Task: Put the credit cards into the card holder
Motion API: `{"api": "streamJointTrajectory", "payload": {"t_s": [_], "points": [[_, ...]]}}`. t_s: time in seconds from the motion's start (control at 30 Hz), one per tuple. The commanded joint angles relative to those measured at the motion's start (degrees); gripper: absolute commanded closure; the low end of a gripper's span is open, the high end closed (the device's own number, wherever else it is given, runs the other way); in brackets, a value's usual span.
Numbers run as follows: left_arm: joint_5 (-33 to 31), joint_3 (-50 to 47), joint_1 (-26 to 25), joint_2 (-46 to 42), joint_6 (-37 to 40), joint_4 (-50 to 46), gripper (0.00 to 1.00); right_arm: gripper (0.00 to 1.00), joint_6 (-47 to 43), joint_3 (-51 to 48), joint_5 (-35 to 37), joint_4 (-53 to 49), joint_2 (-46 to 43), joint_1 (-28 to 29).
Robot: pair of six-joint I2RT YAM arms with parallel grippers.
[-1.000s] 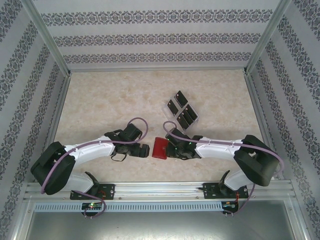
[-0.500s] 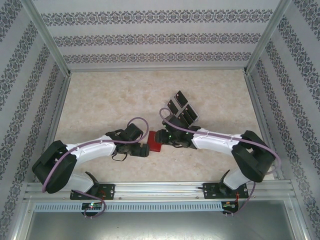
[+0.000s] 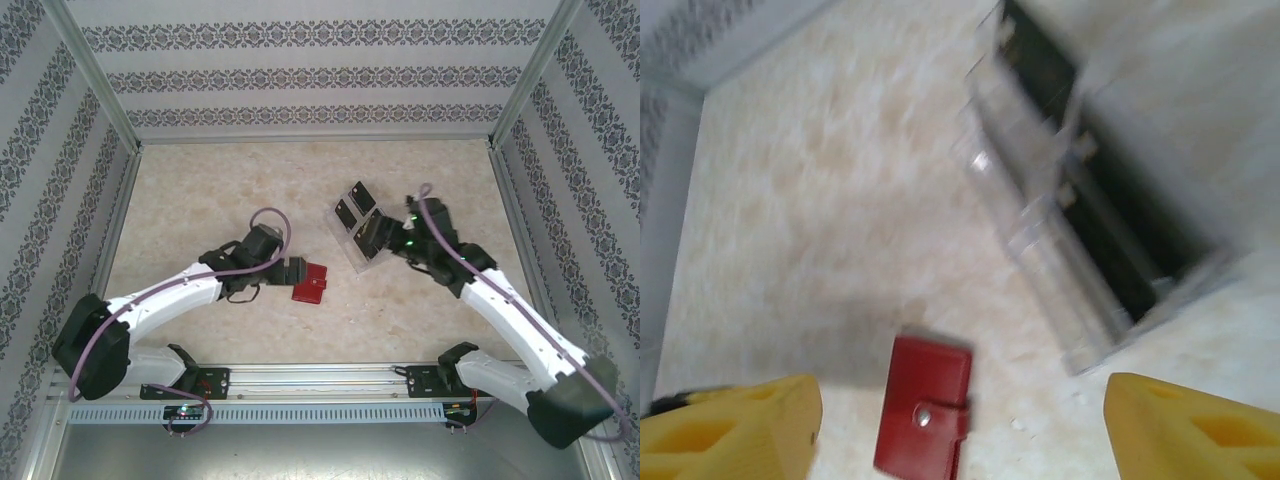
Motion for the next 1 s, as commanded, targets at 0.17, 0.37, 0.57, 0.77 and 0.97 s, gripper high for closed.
{"api": "streamJointTrajectory", "payload": {"t_s": [0.17,0.37,0.57,0.77,0.97], "points": [[-8.8,9.5,13.1,-4.8,8.2,-2.7,0.00,0.06,-9.7,7.4,2.4,-10.6,-1.5,-19.5],[-18.7,4.1,19.1,-9.7,23.4,12.5,0.00,0.02,-17.1,4.9,18.5,-1.1,0.8,-23.2],[-19.1,-1.5,28.1,-11.1,30.0,20.6,0.00,0.02,-27.4,-7.2,22.1,20.6,2.4,-25.1],[-16.9,-11.8,33.4,-10.1,35.3,33.0,0.00,0.02,-31.4,-16.8,20.7,37.8,9.3,-25.1],[-13.8,-20.8,35.2,-3.3,35.2,50.1,0.00,0.02,-33.0,-24.5,16.3,56.2,16.4,-24.4]]}}
